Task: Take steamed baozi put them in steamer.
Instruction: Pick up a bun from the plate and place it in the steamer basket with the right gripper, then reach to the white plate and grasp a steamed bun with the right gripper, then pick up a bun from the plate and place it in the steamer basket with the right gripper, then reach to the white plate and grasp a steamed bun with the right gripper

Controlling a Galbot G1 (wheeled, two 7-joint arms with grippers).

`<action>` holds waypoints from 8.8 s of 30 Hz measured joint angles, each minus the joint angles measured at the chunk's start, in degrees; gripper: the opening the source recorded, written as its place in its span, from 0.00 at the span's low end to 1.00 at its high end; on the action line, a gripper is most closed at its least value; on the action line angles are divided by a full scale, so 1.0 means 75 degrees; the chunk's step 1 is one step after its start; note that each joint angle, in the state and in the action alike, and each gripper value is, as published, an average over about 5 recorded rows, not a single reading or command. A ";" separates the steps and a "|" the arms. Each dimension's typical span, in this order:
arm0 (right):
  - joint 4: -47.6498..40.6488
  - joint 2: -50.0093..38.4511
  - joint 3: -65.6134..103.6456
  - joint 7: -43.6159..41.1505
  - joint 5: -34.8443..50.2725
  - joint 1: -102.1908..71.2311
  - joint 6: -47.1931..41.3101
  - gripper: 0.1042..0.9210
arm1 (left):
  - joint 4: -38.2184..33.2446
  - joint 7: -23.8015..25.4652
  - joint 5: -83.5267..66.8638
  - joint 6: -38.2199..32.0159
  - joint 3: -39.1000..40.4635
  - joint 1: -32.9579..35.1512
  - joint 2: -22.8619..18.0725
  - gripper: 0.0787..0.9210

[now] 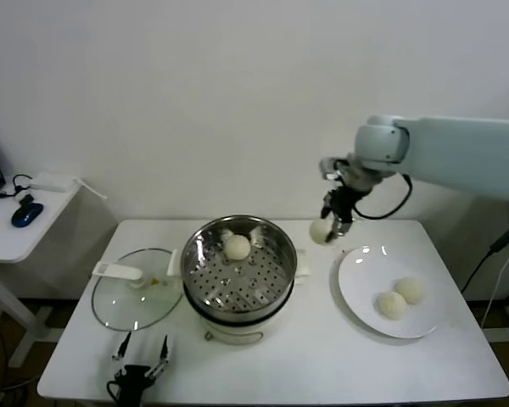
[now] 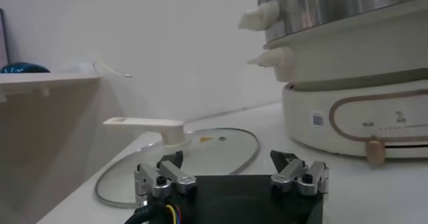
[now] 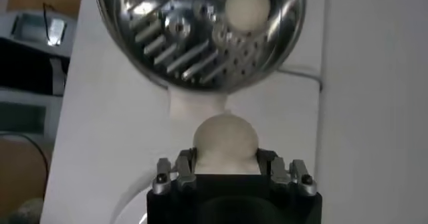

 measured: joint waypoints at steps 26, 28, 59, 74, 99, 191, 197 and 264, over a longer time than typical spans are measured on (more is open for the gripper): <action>-0.1876 0.3046 0.1486 0.0537 -0.0085 -0.2543 -0.0930 0.62 | -0.0021 0.0033 0.0226 -0.0047 -0.0010 0.0072 -0.0032 0.88; -0.2024 0.3132 0.1526 0.0544 -0.0180 -0.2737 -0.0939 0.62 | 0.0001 0.0032 0.0230 -0.0054 -0.0014 0.0065 -0.0032 0.88; -0.1781 0.1950 0.0776 -0.0618 -0.0338 -0.1519 0.0450 0.88 | 0.0010 0.0048 0.0359 -0.0049 -0.0001 0.0106 -0.0079 0.88; -0.0997 -0.0810 -0.0653 -0.1101 -0.2614 -0.1264 0.1853 0.88 | 0.0123 0.0028 0.0441 -0.0120 -0.0014 0.0090 -0.0103 0.88; -0.1718 -0.2751 0.1726 -0.0593 -0.5207 -0.5091 0.2131 0.88 | 0.0375 -0.0039 0.0724 -0.0191 -0.0041 0.0076 -0.0165 0.88; 0.0427 0.0932 0.1915 0.0817 -0.6349 -0.3143 0.6800 0.80 | 0.0506 -0.0307 0.0971 -0.0386 -0.0036 -0.0005 -0.0256 0.88; 0.0384 0.0922 0.1908 0.0769 -0.6225 -0.3087 0.6919 0.84 | 0.0497 -0.0297 0.0976 -0.0392 -0.0030 -0.0001 -0.0256 0.88; -0.3771 -0.2350 0.2044 -0.0496 -0.5761 -0.5399 0.3268 0.88 | 0.0712 -0.0345 0.1089 -0.0592 -0.0192 0.0101 -0.0246 0.88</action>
